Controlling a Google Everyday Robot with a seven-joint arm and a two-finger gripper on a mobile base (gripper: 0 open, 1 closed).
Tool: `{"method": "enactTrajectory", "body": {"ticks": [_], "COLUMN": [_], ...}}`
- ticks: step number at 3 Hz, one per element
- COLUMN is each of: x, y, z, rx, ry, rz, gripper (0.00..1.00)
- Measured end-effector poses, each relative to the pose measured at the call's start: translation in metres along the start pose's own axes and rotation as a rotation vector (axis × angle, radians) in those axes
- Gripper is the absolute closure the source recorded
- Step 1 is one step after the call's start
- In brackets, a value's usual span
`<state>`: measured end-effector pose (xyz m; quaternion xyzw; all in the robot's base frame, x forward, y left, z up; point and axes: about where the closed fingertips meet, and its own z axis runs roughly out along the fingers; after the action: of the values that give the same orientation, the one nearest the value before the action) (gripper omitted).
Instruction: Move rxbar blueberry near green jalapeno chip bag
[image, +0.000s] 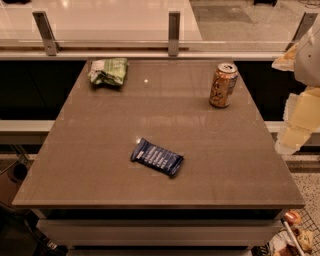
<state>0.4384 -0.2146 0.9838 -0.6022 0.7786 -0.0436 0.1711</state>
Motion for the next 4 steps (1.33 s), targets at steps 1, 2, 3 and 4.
{"method": "enactTrajectory", "body": {"ticks": [1, 2, 3, 4], "x": [0.0, -0.001, -0.005, -0.008], "y": [0.0, -0.001, 0.003, 0.016], "z": [0.0, 0.0, 0.019, 0.045], "rx": [0.0, 0.003, -0.017, -0.044], "ry": [0.0, -0.017, -0.097, -0.224], "rz": [0.0, 0.009, 0.039, 0.093], "gripper": [0.0, 0.0, 0.0, 0.0]}}
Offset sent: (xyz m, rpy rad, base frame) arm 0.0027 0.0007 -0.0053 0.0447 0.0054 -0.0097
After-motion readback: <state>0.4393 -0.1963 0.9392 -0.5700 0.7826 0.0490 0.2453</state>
